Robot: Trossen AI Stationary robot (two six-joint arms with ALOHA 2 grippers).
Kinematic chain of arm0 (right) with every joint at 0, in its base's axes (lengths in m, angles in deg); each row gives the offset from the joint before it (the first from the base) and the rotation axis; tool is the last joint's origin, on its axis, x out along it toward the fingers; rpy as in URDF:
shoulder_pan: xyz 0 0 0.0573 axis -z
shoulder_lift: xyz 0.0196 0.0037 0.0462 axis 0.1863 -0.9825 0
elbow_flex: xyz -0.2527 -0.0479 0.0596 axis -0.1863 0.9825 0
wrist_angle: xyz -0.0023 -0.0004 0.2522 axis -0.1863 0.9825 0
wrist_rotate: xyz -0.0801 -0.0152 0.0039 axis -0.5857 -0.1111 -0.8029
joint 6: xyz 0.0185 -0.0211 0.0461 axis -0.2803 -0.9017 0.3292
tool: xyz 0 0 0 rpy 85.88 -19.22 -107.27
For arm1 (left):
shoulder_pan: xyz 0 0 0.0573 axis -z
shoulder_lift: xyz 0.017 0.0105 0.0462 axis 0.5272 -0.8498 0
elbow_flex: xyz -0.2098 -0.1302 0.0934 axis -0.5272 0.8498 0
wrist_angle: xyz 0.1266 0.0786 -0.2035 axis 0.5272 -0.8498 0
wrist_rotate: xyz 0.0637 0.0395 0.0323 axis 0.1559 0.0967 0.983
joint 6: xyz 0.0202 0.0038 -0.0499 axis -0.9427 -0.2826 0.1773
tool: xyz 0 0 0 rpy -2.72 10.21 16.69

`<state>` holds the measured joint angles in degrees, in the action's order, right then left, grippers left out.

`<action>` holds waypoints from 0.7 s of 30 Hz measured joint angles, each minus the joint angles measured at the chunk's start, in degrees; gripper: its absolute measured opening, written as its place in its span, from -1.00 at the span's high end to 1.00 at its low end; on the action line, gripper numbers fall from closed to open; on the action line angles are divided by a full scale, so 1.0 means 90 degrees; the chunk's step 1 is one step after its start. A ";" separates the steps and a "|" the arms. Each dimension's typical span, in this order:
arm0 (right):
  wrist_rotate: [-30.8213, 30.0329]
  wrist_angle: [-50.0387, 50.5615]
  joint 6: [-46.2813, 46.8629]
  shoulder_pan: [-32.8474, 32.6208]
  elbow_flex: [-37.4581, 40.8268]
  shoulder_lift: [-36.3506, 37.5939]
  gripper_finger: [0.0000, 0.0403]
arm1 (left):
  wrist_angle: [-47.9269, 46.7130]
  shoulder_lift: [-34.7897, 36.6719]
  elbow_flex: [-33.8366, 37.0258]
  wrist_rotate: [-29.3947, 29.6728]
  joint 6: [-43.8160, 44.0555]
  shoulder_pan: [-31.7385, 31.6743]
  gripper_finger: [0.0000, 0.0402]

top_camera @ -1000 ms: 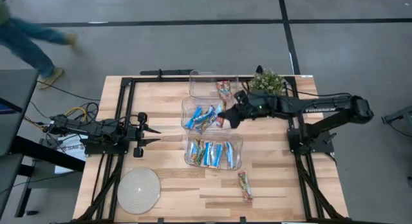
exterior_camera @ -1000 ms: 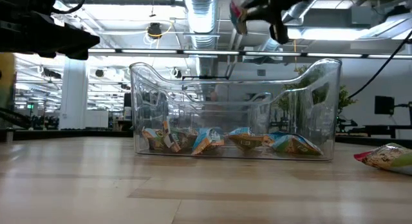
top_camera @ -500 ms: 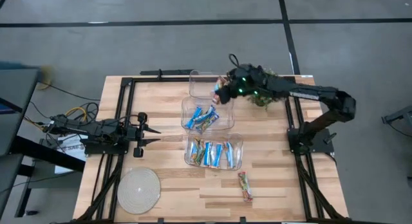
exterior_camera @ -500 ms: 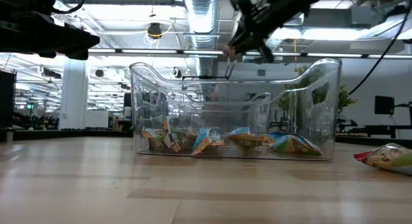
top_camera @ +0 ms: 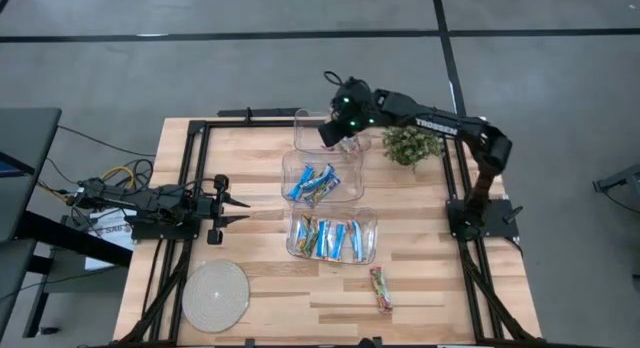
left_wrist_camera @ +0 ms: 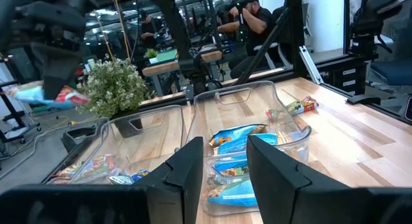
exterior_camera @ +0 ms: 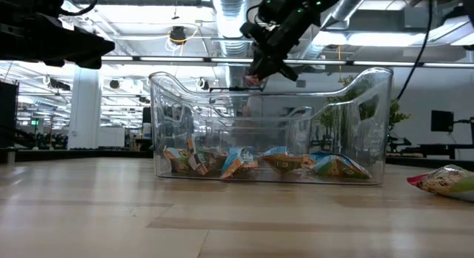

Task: Pick and place Granola Bars by type
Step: Put the red granola bar into the top transparent bin

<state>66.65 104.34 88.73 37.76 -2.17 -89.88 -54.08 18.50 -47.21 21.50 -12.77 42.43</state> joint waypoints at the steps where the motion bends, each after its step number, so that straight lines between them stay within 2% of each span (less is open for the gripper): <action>1: -0.0004 0.0145 -0.0023 0.0018 -0.0146 -0.0118 0.86 | 0.0002 -0.0002 -0.0002 -0.0002 -0.0002 0.0002 0.43; 11: -0.0197 0.1308 -0.0695 0.0155 -0.1352 -0.1117 0.87 | 0.0000 -0.0001 0.0000 -0.0015 -0.0001 0.0000 0.43; 21: -0.0628 0.1920 -0.1136 0.0219 -0.1653 -0.1639 0.87 | 0.0000 -0.0002 -0.0002 -0.0017 -0.0002 0.0002 0.43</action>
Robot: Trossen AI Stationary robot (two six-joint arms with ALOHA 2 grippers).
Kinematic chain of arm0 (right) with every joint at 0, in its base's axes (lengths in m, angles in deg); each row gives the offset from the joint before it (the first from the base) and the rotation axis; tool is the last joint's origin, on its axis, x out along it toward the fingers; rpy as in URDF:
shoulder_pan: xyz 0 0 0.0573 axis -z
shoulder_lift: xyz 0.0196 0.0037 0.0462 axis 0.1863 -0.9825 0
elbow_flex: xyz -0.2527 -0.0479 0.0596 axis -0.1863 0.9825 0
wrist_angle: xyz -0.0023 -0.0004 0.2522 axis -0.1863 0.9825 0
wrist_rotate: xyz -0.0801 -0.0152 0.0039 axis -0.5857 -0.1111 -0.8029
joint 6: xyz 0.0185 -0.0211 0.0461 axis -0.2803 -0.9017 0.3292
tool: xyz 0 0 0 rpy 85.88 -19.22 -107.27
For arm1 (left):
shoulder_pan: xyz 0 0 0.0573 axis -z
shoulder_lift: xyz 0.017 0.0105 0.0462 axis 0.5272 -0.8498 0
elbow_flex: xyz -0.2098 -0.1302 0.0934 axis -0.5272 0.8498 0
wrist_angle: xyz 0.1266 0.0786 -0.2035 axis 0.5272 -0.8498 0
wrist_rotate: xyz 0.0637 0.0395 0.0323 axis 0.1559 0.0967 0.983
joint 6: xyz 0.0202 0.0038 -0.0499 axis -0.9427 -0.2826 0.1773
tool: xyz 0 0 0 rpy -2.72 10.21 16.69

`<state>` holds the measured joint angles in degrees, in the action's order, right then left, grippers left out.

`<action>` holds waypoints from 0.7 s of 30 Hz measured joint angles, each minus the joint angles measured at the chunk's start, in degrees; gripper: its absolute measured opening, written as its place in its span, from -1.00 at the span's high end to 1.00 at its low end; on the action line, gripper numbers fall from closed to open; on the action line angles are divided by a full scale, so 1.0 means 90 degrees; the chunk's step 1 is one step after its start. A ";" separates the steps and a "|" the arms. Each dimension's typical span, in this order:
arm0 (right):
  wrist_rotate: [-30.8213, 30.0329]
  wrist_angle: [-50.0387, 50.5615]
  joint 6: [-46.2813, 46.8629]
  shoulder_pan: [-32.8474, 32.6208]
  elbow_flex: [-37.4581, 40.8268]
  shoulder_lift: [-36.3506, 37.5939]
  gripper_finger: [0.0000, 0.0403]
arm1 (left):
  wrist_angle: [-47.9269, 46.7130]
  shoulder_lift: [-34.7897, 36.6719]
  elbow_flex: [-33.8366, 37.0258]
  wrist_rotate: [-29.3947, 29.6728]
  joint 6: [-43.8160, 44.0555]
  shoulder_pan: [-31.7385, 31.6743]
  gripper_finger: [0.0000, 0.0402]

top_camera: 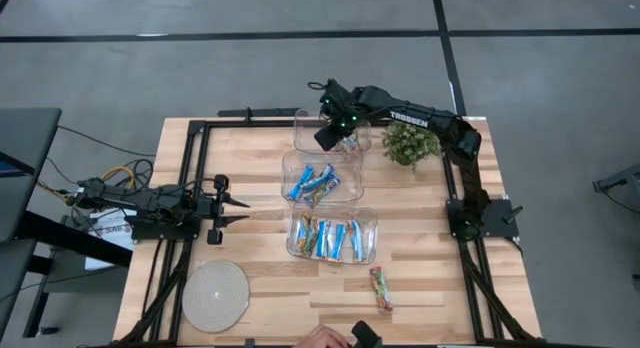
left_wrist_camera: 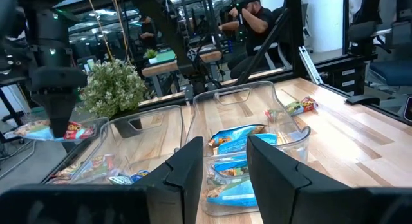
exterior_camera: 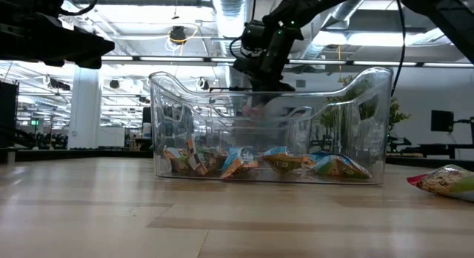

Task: Pick and place Granola Bars by type
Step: Put the red granola bar into the top transparent bin

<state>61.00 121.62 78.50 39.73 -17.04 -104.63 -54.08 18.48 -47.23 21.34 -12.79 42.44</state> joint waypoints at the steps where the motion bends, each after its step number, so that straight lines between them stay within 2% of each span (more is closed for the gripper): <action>1: -0.0005 0.0024 -0.0030 0.0015 0.0000 -0.0001 0.88 | 0.0000 0.0000 0.0001 0.0000 0.0000 -0.0002 0.43; 7: -0.0253 0.0030 -0.0134 0.0092 0.0008 -0.0233 0.88 | 0.0000 0.0000 0.0000 -0.0001 0.0000 -0.0002 0.43; 21: -0.0183 0.0082 -0.0332 0.0175 0.0002 -0.0402 0.87 | 0.0000 0.0000 0.0002 0.0005 0.0000 0.0000 0.43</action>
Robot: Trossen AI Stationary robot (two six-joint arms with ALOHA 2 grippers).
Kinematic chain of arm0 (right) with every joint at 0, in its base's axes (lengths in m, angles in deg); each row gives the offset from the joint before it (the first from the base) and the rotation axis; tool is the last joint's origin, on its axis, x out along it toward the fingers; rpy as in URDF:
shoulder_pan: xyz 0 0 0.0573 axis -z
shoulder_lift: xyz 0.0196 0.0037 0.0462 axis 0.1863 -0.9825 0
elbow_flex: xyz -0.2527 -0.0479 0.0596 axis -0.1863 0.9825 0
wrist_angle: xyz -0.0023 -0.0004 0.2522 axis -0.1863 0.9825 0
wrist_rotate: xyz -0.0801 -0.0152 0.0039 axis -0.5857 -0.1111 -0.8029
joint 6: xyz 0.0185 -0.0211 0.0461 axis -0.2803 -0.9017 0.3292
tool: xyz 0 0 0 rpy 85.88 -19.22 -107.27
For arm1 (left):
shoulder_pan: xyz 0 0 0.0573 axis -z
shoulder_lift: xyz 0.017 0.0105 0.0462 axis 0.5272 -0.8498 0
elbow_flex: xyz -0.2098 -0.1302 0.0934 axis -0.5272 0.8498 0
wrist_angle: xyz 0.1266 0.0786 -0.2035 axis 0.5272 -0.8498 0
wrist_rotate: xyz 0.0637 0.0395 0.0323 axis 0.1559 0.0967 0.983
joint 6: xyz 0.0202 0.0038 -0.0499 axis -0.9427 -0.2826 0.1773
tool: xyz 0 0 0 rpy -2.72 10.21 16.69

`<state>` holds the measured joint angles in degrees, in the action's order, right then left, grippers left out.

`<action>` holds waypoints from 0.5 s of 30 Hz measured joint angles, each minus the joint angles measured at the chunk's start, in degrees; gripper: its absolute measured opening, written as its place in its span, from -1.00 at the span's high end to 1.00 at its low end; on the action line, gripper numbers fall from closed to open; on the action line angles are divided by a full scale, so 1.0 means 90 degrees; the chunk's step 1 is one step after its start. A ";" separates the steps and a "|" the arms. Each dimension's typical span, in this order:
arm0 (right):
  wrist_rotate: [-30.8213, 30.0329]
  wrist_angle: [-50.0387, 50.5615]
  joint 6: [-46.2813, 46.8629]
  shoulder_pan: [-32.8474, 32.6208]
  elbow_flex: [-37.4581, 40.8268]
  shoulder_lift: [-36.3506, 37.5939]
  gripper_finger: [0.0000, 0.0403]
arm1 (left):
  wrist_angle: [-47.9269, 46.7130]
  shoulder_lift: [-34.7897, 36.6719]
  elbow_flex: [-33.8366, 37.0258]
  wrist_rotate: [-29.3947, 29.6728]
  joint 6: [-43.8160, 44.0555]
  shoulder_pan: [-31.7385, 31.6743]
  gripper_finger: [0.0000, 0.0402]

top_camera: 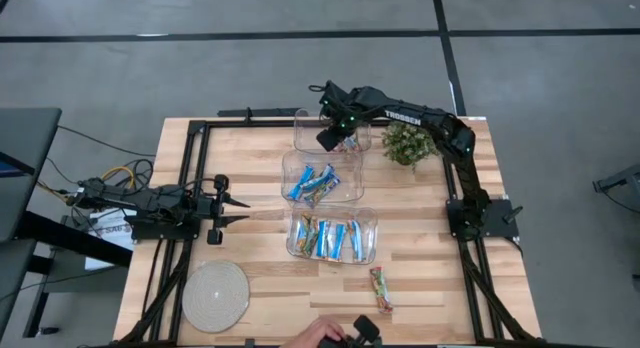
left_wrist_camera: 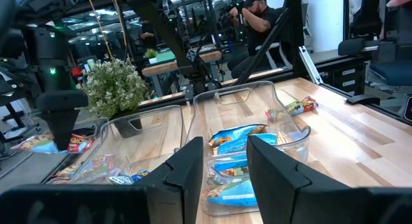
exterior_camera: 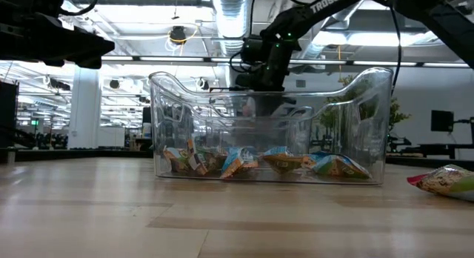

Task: Pick and place Granola Bars by type
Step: Put the red granola bar into the top transparent bin

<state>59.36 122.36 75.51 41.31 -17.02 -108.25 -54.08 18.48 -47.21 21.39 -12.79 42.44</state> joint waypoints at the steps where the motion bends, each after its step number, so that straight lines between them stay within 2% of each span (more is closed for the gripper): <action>1: -0.0001 0.0001 -0.0013 0.0003 0.0000 0.0000 0.87 | 0.0000 0.0000 -0.0001 0.0000 0.0000 0.0001 0.43; 15: 0.0031 -0.0089 0.0011 0.0077 0.0007 -0.0319 0.86 | 0.0000 0.0002 -0.0002 0.0014 0.0000 -0.0002 0.43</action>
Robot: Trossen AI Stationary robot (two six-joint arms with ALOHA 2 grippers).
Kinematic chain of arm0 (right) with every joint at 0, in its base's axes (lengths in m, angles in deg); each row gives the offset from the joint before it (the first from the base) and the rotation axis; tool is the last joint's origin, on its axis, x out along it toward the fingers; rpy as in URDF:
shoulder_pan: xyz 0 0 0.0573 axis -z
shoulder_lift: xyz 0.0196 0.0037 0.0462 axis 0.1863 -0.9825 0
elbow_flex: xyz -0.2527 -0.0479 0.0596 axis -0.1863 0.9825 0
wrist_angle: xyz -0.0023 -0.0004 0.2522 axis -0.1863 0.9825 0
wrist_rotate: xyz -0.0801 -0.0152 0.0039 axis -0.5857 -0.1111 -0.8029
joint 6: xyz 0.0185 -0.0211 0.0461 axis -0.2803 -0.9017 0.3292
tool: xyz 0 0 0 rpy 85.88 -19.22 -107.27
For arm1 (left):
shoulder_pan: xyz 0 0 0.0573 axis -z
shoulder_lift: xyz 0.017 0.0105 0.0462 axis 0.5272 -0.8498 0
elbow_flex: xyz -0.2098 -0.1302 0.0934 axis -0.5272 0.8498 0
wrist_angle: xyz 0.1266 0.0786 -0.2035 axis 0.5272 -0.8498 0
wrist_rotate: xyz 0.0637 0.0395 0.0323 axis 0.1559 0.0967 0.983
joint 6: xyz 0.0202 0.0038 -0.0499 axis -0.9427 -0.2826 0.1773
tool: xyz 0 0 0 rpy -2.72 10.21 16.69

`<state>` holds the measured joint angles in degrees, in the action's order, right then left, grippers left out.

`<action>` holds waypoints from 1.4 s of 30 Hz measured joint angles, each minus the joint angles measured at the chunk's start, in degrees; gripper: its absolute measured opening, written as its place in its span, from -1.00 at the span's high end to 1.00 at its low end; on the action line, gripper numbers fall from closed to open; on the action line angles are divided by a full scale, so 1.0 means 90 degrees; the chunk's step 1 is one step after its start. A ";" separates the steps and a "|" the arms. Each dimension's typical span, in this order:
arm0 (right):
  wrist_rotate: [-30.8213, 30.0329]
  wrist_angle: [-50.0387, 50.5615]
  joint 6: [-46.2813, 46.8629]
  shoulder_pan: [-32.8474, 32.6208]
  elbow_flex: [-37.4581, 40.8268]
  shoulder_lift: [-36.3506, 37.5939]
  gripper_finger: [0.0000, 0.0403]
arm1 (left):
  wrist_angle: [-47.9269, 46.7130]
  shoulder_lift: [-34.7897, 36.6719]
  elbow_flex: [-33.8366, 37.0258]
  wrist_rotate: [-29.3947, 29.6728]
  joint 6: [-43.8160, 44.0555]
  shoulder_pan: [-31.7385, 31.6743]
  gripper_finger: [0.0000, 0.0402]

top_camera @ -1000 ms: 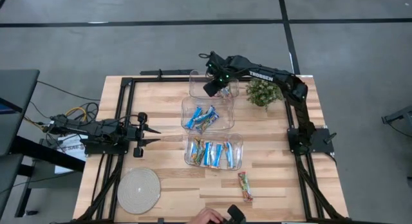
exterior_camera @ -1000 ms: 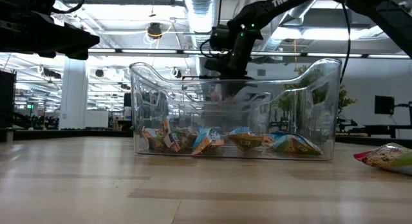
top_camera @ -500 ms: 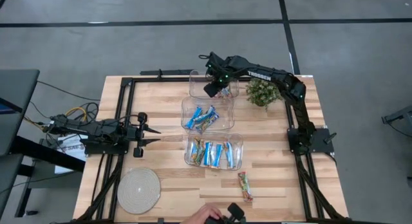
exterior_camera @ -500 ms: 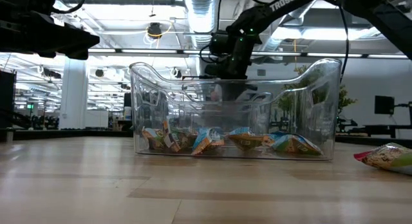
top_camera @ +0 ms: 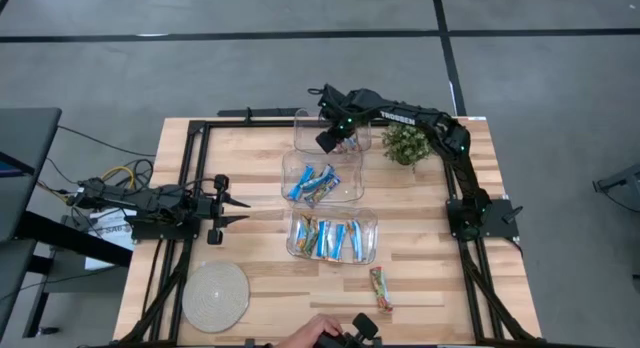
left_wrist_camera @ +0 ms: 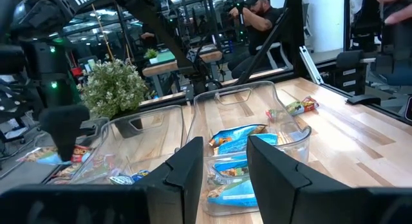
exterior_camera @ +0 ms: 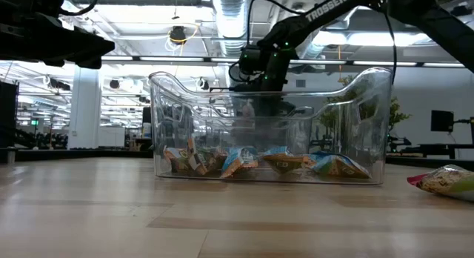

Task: Pick and place Granola Bars by type
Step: Put the red granola bar into the top transparent bin

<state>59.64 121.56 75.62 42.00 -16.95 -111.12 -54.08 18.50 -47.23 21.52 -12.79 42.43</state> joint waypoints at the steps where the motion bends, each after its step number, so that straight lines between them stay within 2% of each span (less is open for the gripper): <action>1: -0.0002 -0.0064 -0.0014 0.0000 -0.0004 0.0001 0.86 | 0.0000 0.0000 0.0000 0.0000 0.0001 0.0000 0.43; 14: 0.0012 -0.0090 -0.0353 -0.0012 -0.0005 0.0001 0.81 | 0.0000 -0.0002 0.0002 0.0000 0.0000 0.0000 0.43; 24: 0.0010 -0.0087 -0.0357 -0.0012 -0.0005 0.0004 0.60 | 0.0000 -0.0002 0.0002 0.0000 0.0000 0.0002 0.43; 32: 0.0014 -0.0087 -0.0291 -0.0012 -0.0005 0.0007 0.60 | 0.0000 -0.0002 0.0000 -0.0002 0.0000 0.0001 0.43; 42: 0.0860 -0.0130 0.0070 -0.0129 -0.0017 0.0271 0.61 | 0.0000 -0.0002 0.0001 -0.0002 0.0002 0.0002 0.43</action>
<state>67.37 120.39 76.24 40.84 -17.11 -108.69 -54.08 18.48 -47.23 21.50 -12.78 42.45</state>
